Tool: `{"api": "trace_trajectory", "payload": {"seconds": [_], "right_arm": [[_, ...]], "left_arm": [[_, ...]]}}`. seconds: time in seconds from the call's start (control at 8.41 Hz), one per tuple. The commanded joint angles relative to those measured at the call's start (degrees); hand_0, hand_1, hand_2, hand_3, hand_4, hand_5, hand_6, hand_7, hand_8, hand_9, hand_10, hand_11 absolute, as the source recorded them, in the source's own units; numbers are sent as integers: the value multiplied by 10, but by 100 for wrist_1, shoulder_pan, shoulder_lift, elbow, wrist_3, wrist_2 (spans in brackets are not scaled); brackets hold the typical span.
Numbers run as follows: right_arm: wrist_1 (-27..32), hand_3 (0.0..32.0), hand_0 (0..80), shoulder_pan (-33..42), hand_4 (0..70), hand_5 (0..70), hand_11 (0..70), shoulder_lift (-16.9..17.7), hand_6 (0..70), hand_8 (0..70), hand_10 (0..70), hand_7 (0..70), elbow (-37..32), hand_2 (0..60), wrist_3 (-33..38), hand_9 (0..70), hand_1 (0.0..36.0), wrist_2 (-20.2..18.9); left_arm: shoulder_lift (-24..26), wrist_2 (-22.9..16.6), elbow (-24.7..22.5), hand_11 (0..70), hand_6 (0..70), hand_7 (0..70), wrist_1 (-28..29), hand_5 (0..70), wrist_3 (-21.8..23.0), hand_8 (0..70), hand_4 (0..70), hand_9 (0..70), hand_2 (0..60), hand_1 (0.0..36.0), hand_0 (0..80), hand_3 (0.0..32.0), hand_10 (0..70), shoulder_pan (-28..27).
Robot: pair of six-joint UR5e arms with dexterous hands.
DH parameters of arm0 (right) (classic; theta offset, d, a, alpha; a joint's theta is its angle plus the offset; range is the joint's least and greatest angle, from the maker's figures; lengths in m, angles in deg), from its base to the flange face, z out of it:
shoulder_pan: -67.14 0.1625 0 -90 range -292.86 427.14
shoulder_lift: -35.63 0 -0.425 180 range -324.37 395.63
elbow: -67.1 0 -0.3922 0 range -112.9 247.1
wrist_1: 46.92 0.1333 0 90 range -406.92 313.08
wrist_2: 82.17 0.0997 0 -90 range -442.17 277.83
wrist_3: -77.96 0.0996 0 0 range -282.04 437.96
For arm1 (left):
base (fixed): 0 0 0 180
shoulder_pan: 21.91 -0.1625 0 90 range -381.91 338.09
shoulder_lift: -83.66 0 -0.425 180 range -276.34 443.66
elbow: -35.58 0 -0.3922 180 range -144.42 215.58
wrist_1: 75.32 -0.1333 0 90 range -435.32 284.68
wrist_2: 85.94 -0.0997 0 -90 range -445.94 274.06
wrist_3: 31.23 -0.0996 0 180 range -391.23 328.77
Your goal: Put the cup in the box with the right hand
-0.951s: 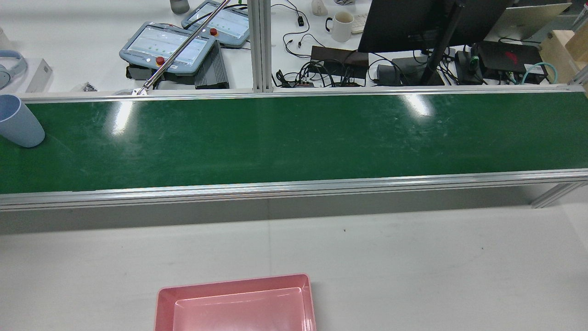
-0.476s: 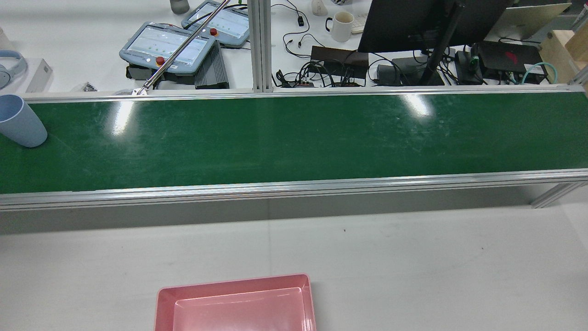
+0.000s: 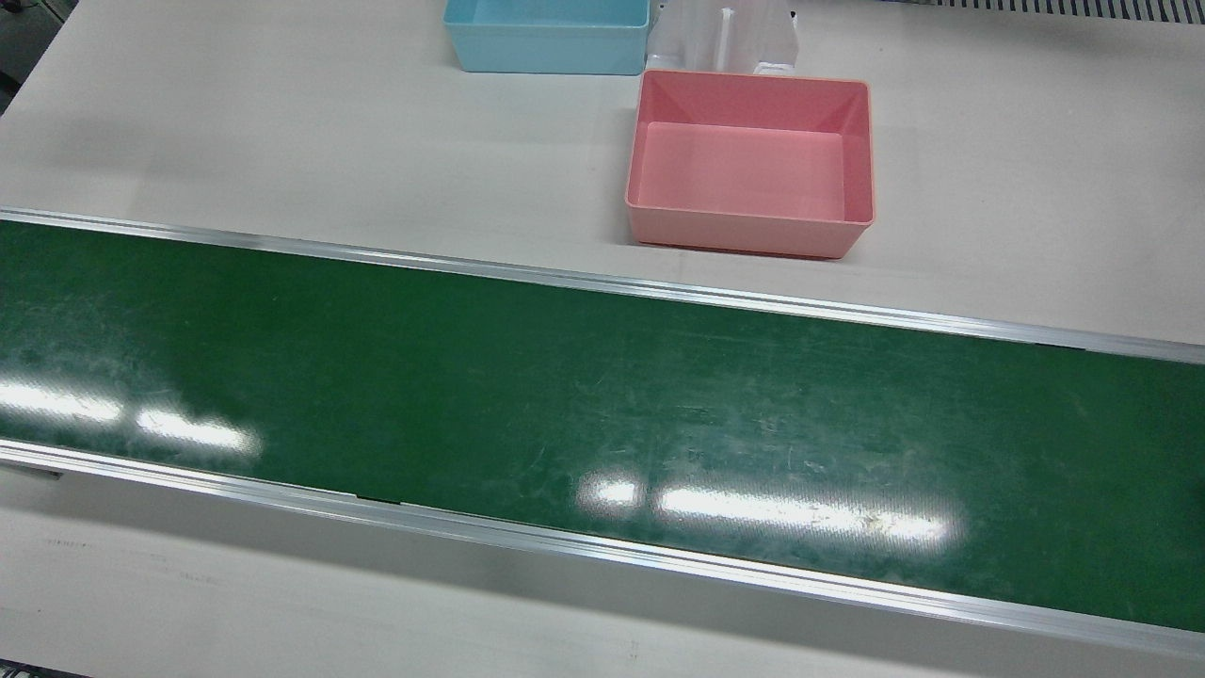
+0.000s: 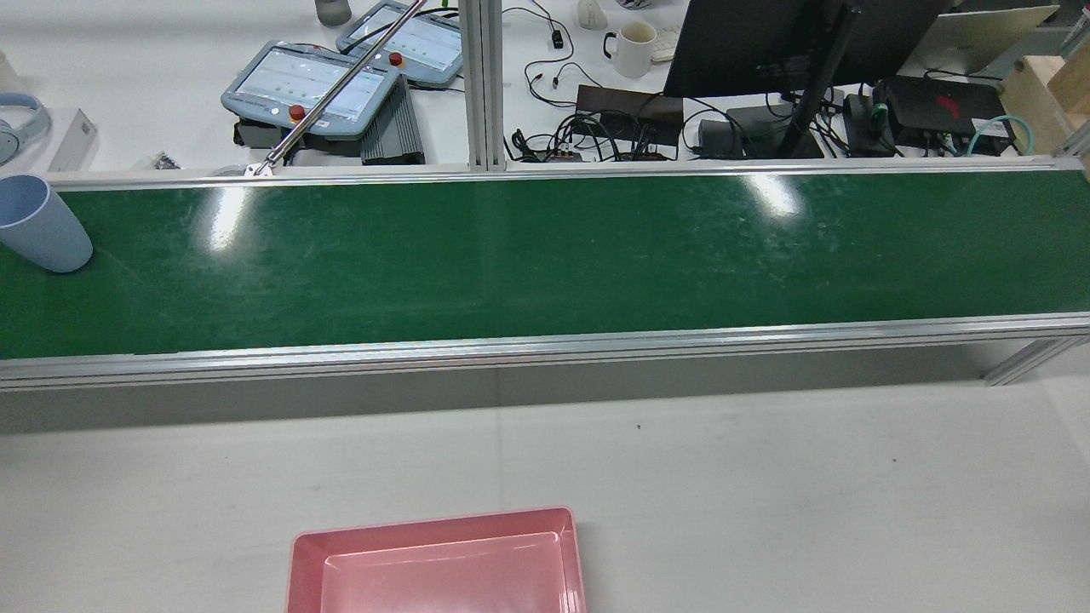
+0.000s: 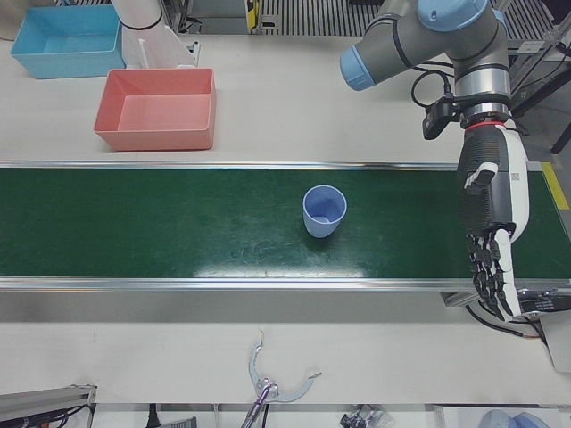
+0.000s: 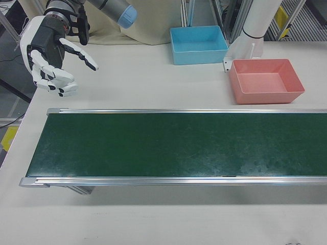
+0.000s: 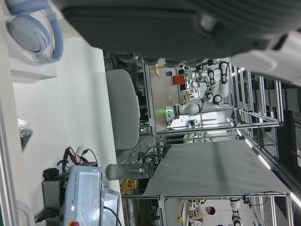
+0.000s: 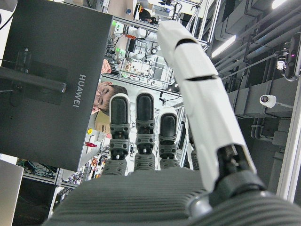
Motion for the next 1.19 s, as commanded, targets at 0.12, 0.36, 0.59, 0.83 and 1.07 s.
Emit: {"api": "trace_trajectory", "payload": {"seconds": [0.12,0.36,0.59,0.83,1.07], "right_arm": [[3,0,800,0,118,186,425,0,184,357,272,616,0,146,0,446,360,0],[-6,0,800,0,121,185,423,0,184,354,270,615,0,151,0,446,360,0],[-6,0,800,0,116,186,423,0,183,354,269,613,0,145,0,445,360,0],[3,0,800,0,122,187,427,0,185,355,272,622,0,155,0,449,360,0],[3,0,800,0,119,186,425,0,184,355,271,621,0,155,0,447,360,0]], "left_arm": [[0,0,0,0,0,0,-8,0,2,0,0,0,0,0,0,0,0,1],[0,0,0,0,0,0,1,0,2,0,0,0,0,0,0,0,0,1],[0,8,9,0,0,0,-8,0,2,0,0,0,0,0,0,0,0,-8],[0,0,-9,0,0,0,1,0,2,0,0,0,0,0,0,0,0,1],[0,8,0,0,0,0,1,0,2,0,0,0,0,0,0,0,0,1]]}}
